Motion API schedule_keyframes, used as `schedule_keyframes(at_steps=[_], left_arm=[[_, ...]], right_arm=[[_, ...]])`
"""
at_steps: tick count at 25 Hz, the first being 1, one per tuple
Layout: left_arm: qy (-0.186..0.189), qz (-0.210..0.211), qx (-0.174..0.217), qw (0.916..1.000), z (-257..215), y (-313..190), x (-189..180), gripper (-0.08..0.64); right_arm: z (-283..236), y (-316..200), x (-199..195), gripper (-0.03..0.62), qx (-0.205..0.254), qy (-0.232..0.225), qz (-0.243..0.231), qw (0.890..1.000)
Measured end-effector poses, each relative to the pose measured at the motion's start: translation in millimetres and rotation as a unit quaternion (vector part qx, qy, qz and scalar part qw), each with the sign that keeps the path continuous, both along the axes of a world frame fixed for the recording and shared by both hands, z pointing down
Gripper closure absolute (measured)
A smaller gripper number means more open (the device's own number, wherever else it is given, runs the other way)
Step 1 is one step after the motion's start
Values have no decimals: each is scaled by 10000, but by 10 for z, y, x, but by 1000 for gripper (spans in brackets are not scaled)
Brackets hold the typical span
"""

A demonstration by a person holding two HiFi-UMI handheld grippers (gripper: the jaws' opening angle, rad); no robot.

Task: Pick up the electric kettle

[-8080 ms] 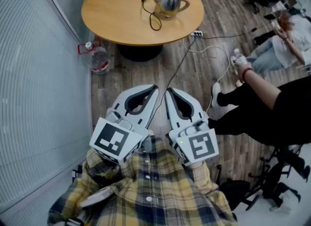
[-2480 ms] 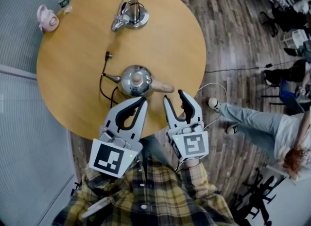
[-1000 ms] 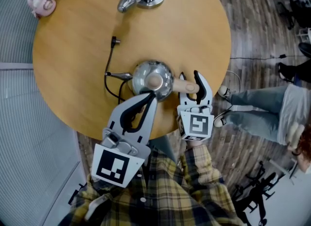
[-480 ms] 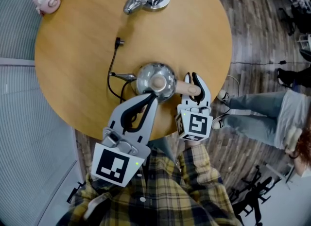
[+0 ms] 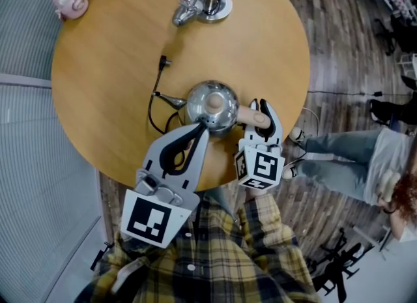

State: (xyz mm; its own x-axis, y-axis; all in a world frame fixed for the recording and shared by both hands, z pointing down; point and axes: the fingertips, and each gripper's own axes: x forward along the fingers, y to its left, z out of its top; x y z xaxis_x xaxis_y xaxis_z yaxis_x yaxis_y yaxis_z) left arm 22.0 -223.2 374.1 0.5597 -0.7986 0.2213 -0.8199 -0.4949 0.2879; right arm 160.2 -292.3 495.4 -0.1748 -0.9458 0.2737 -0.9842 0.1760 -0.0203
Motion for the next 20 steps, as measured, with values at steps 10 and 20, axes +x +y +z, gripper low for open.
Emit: schedule_keyframes(at_steps=[10,20], left_arm=[[33,-139,176,9997,-242,-126,-96,557],[154,-301,412,9986,-593,-207,-130,557]], right_arm=[[-330,-131,19,511,139,147,-63,9998],[-828,-161,165,511,341,164,-146,9992]])
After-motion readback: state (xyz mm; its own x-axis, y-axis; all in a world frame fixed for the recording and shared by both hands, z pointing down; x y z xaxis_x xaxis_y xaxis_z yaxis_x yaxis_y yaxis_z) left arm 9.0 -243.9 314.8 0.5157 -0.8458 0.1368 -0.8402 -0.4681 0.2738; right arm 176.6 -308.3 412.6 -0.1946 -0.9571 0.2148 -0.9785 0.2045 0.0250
